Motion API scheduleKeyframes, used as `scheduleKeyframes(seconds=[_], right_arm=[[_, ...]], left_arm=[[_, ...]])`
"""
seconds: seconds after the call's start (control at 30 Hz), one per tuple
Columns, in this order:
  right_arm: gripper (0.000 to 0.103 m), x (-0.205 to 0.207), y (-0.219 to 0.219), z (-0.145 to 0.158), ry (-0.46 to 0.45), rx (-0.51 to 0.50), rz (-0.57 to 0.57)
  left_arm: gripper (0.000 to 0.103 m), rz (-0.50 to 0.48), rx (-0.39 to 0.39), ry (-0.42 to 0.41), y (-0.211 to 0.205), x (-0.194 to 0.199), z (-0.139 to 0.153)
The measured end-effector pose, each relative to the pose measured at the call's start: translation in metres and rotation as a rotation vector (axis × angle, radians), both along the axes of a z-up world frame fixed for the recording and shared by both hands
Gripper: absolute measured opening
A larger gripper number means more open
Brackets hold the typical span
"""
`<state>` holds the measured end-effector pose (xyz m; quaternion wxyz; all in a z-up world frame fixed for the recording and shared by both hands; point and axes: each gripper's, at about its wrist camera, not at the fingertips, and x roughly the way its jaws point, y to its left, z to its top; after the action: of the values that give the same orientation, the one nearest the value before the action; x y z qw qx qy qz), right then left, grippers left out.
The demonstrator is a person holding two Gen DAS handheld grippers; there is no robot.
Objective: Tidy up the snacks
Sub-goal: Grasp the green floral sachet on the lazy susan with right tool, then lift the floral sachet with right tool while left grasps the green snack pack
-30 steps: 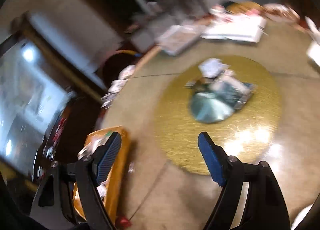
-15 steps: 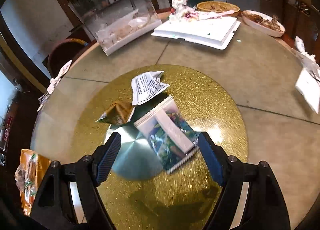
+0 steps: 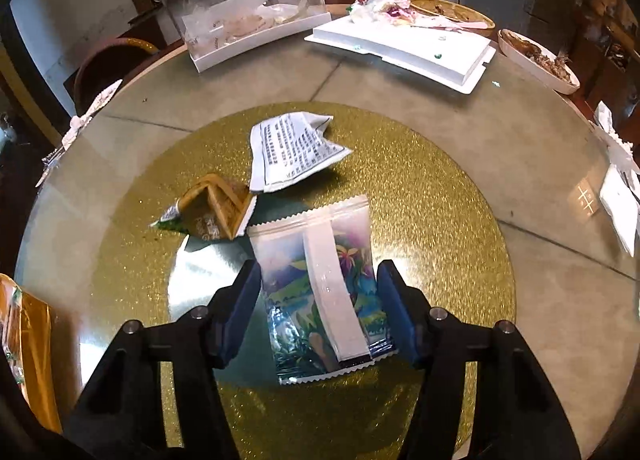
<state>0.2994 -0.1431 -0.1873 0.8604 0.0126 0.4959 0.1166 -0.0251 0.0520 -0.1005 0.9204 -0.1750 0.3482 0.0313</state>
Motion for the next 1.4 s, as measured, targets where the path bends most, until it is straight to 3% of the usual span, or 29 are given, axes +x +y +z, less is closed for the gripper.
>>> scheduleKeyframes(seconds=[0.2, 0.47, 0.7, 0.93, 1.1, 1.2, 1.4], right_arm=[[0.054, -0.038, -0.002, 0.002, 0.032, 0.019, 0.002], [0.054, -0.159, -0.020, 0.004, 0.018, 0.110, 0.044], [0.054, -0.230, -0.060, 0.001, 0.002, 0.156, 0.003], [0.056, -0.239, -0.064, -0.001, -0.029, 0.196, 0.025], [0.056, -0.232, -0.070, -0.001, -0.036, 0.197, 0.039], [0.056, -0.228, -0.072, -0.001, -0.032, 0.194, 0.053], [0.056, -0.226, -0.072, -0.001, -0.036, 0.188, 0.105]], left_arm=[[0.082, -0.012, 0.016, 0.024, -0.010, 0.007, -0.003], [0.082, -0.048, 0.043, 0.046, -0.022, 0.024, -0.008], [0.082, -0.115, 0.070, 0.105, -0.040, 0.062, -0.012], [0.082, -0.184, 0.106, 0.143, -0.064, 0.134, -0.012], [0.082, -0.152, 0.074, 0.189, -0.064, 0.211, -0.023], [0.082, -0.133, 0.122, 0.205, -0.068, 0.257, -0.029], [0.081, -0.106, 0.116, 0.269, -0.066, 0.318, -0.049]])
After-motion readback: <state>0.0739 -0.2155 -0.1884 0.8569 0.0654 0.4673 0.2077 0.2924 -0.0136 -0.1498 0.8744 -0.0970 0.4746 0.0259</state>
